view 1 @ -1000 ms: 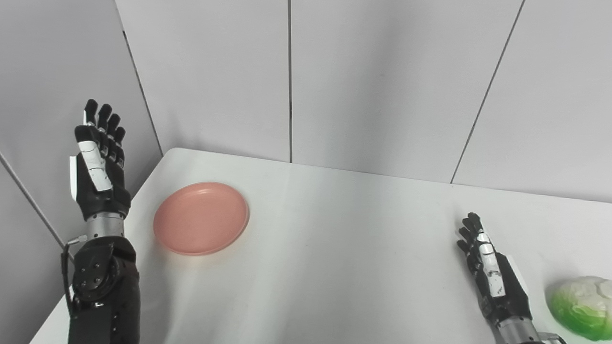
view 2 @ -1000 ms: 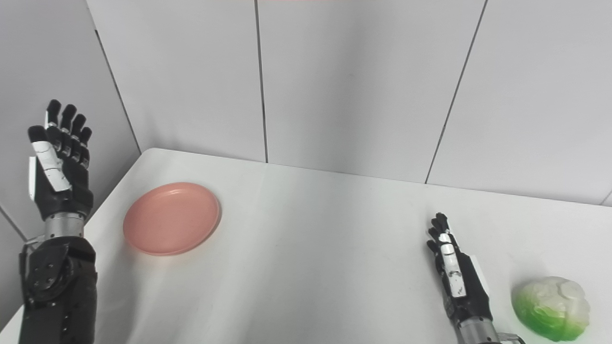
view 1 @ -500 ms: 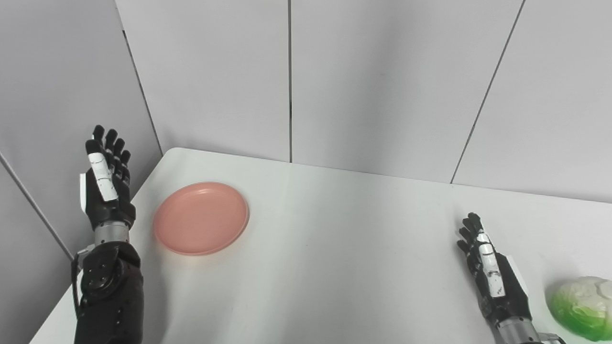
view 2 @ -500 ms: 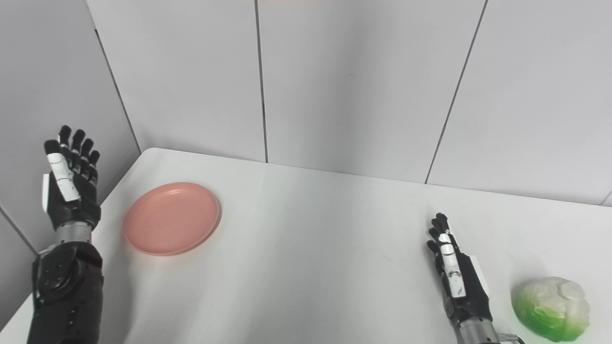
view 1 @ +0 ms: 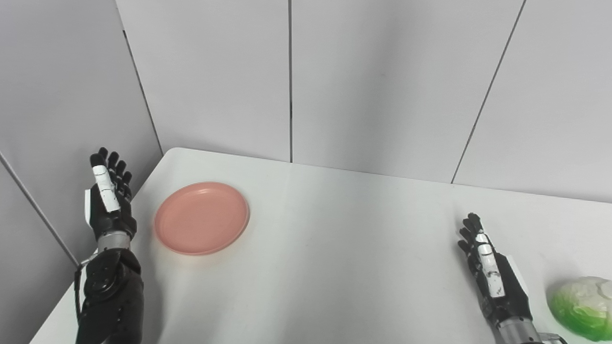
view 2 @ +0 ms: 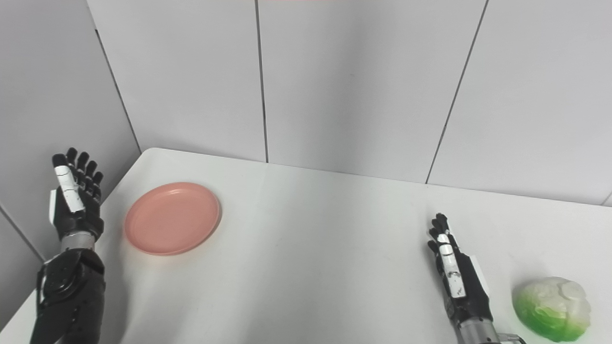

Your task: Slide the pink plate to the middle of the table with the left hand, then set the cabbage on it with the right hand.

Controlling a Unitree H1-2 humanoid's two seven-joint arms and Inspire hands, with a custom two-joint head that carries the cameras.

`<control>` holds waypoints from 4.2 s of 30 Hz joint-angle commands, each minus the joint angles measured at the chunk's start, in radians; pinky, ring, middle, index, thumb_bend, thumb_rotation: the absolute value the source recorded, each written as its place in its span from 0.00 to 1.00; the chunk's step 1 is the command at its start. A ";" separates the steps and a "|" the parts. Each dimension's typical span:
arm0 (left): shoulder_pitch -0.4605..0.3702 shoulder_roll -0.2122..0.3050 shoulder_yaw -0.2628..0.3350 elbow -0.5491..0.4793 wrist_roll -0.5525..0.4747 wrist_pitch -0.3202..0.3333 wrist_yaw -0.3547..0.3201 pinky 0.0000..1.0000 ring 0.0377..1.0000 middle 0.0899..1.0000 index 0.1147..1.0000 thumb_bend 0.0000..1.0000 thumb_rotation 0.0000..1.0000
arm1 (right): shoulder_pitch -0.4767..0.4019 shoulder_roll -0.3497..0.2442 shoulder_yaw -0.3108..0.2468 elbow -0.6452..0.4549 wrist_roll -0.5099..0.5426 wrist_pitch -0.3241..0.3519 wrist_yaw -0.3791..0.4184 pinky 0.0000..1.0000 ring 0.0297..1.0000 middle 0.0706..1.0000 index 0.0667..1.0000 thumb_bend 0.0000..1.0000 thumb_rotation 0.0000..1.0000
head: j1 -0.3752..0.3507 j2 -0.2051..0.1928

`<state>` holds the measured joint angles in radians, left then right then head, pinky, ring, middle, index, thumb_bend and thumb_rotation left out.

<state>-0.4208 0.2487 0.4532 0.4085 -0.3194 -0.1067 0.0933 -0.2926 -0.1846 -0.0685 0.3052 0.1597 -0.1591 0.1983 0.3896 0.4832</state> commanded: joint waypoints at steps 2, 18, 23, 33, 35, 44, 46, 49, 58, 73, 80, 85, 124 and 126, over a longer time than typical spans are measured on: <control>-0.050 0.040 0.004 0.022 -0.014 -0.038 -0.012 1.00 0.99 0.99 0.99 0.89 0.96 | 0.001 -0.012 -0.010 -0.012 0.011 0.023 0.001 1.00 1.00 1.00 1.00 0.18 1.00 | 0.000 0.000; -0.070 0.057 0.004 0.162 -0.049 -0.041 -0.032 0.99 0.98 0.97 0.97 0.89 0.99 | 0.004 -0.009 -0.013 -0.027 0.013 0.046 -0.003 1.00 1.00 1.00 1.00 0.19 1.00 | 0.000 0.012; -0.079 0.056 -0.003 0.212 -0.067 -0.062 -0.061 1.00 0.98 0.97 0.97 0.88 0.99 | 0.001 -0.008 -0.014 -0.023 0.013 0.046 -0.009 1.00 1.00 1.00 1.00 0.19 1.00 | -0.001 0.013; -0.097 0.058 -0.034 0.295 -0.069 -0.036 -0.112 1.00 0.98 0.98 0.99 0.91 0.97 | 0.002 -0.005 -0.013 -0.028 -0.006 0.042 -0.020 1.00 1.00 0.99 0.99 0.18 1.00 | -0.003 0.016; -0.098 0.058 -0.045 0.304 -0.066 -0.023 -0.117 1.00 0.99 0.99 1.00 0.91 0.99 | 0.000 -0.003 -0.015 -0.023 -0.001 0.038 -0.021 1.00 1.00 1.00 0.99 0.18 1.00 | -0.004 0.017; -0.111 0.040 -0.061 0.339 -0.104 -0.014 -0.185 1.00 1.00 1.00 0.98 0.88 1.00 | -0.001 -0.008 -0.008 -0.008 0.004 0.011 -0.005 1.00 1.00 1.00 1.00 0.19 1.00 | -0.006 0.017; -0.113 0.038 -0.068 0.349 -0.104 -0.019 -0.199 1.00 0.99 0.99 0.97 0.88 0.99 | 0.000 -0.010 -0.007 -0.010 0.007 0.011 0.002 1.00 1.00 1.00 1.00 0.19 1.00 | -0.006 0.017; -0.117 0.037 -0.079 0.364 -0.094 -0.027 -0.211 1.00 0.99 0.98 0.97 0.89 0.98 | -0.001 -0.008 -0.008 -0.010 0.009 0.011 0.000 1.00 1.00 1.00 1.00 0.18 1.00 | -0.011 0.018; -0.100 0.009 -0.148 0.279 -0.071 0.040 -0.219 0.99 0.99 0.98 0.99 0.88 0.98 | 0.003 -0.006 -0.006 -0.034 0.005 0.051 -0.010 1.00 1.00 1.00 1.00 0.20 1.00 | -0.024 0.022; -0.053 -0.070 -0.252 0.064 -0.008 0.155 -0.205 0.98 0.97 0.96 0.96 0.89 0.99 | 0.005 -0.007 -0.003 -0.029 -0.010 0.044 -0.012 1.00 1.00 1.00 1.00 0.22 1.00 | -0.032 0.029; -0.037 -0.112 -0.294 -0.023 0.013 0.236 -0.189 0.97 0.96 0.95 0.95 0.87 0.97 | 0.009 -0.003 -0.004 -0.050 -0.002 0.067 -0.015 1.00 1.00 1.00 1.00 0.22 1.00 | -0.036 0.031; -0.024 -0.124 -0.340 -0.071 0.033 0.263 -0.209 0.97 0.96 0.96 0.96 0.88 0.98 | 0.011 0.000 -0.002 -0.060 -0.019 0.080 -0.030 1.00 1.00 1.00 1.00 0.21 1.00 | -0.048 0.034; 0.072 -0.250 -0.590 -0.168 0.167 0.251 -0.281 1.00 0.98 1.00 1.00 0.81 1.00 | 0.009 0.040 0.001 -0.053 -0.014 0.071 -0.060 0.95 0.95 0.95 0.95 0.20 1.00 | -0.158 0.057; 0.072 -0.248 -0.588 -0.169 0.171 0.252 -0.282 1.00 0.99 1.00 1.00 0.81 1.00 | 0.010 0.042 0.000 -0.057 -0.009 0.082 -0.061 0.95 0.95 0.95 0.95 0.21 1.00 | -0.163 0.058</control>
<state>-0.3545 0.0118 -0.1162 0.2485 -0.1546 0.1379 -0.1574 -0.2829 -0.1493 -0.0724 0.2609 0.1450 -0.0973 0.1327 0.2301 0.5400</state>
